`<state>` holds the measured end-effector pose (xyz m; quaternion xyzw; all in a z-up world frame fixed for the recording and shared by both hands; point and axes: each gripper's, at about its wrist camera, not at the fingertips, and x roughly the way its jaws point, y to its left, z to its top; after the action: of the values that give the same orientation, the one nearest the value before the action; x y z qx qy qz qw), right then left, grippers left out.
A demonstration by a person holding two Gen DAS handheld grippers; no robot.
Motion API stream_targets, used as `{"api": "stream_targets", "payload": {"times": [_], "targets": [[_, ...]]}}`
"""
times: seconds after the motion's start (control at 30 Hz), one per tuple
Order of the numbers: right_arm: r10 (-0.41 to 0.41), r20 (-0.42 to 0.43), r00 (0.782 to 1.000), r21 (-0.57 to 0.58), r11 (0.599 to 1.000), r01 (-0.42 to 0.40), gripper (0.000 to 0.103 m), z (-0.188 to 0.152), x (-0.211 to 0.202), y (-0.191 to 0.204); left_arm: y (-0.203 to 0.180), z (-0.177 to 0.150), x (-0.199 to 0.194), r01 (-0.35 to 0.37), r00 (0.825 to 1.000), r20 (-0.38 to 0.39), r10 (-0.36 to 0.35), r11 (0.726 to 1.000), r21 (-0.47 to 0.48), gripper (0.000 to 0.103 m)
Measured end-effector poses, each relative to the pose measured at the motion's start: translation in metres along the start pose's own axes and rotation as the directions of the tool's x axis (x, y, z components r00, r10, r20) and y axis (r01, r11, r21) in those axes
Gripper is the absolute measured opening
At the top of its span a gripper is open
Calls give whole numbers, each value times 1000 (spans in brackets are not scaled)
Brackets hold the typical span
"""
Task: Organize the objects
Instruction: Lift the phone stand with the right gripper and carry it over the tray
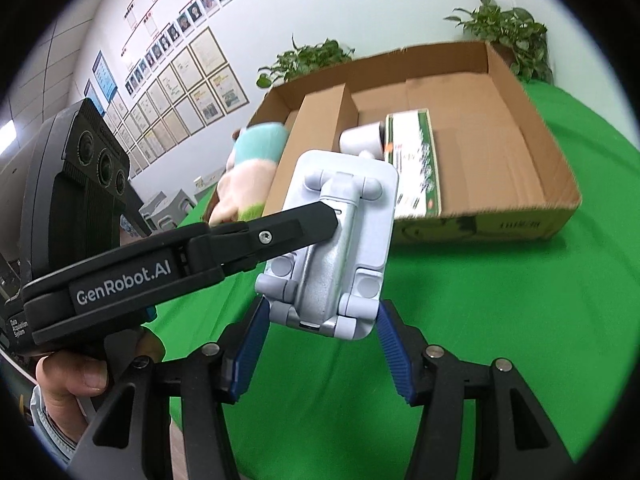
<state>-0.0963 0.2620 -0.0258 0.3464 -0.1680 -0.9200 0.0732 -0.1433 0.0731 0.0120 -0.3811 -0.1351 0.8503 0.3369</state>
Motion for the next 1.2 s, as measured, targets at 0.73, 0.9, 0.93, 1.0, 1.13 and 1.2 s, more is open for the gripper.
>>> {"api": "stream_targets", "payload": {"times": [0.73,0.9,0.93,1.0,1.13,1.2], "targets": [[-9,43,999,4,1000,9,54,87,17,-69,-34,101,83,4,1000,-9,-4,1000,31,30],[5,0,1000,7,1000,-5,54,101,33,-90,-30,120,118,-12,999,-38,12,1000,16,30],[9,-14,1000,12,1000,-9,54,103,37,-95,-27,123,127,-16,999,-50,16,1000,11,30],[20,-54,998,17,1000,-19,54,104,48,-106,-23,124,141,-26,997,-70,26,1000,6,30],[26,-117,993,21,999,-24,54,103,63,-119,-12,119,168,-45,994,-103,42,999,-22,30],[27,-139,990,21,999,-25,54,102,68,-124,-8,117,177,-47,992,-115,43,998,-36,30]]}}
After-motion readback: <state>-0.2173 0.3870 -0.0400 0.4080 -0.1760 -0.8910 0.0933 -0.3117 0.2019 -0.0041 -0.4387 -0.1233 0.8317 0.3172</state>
